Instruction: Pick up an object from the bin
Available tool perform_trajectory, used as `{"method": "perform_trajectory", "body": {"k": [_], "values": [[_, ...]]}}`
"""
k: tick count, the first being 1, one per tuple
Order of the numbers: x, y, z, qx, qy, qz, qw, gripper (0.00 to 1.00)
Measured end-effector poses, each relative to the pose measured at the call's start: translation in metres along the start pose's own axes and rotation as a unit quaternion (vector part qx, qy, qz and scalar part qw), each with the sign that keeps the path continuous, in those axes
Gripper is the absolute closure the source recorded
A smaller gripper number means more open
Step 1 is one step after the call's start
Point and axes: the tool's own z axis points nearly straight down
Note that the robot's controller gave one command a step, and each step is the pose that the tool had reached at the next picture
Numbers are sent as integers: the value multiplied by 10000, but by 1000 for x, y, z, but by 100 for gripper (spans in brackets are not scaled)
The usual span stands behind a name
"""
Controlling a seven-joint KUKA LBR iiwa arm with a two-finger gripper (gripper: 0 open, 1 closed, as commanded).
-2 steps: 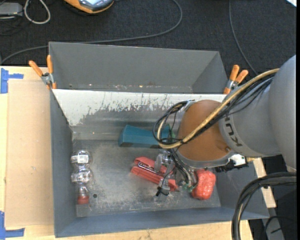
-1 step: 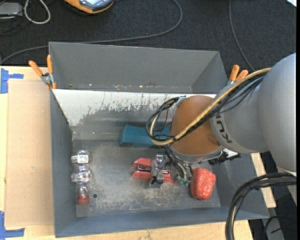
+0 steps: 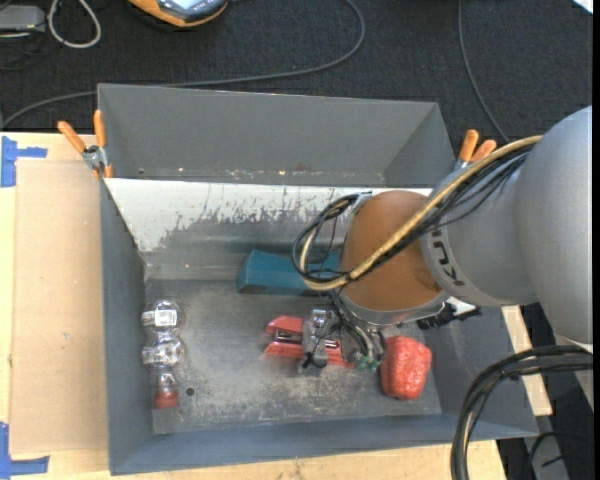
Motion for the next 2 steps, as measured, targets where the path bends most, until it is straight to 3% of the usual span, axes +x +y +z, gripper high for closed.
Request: {"method": "perform_trajectory", "body": {"k": [1, 2], "values": [[4, -18, -20, 6, 13, 7, 10000, 100], [-1, -13, -4, 0, 38, 29, 10000, 100]]}}
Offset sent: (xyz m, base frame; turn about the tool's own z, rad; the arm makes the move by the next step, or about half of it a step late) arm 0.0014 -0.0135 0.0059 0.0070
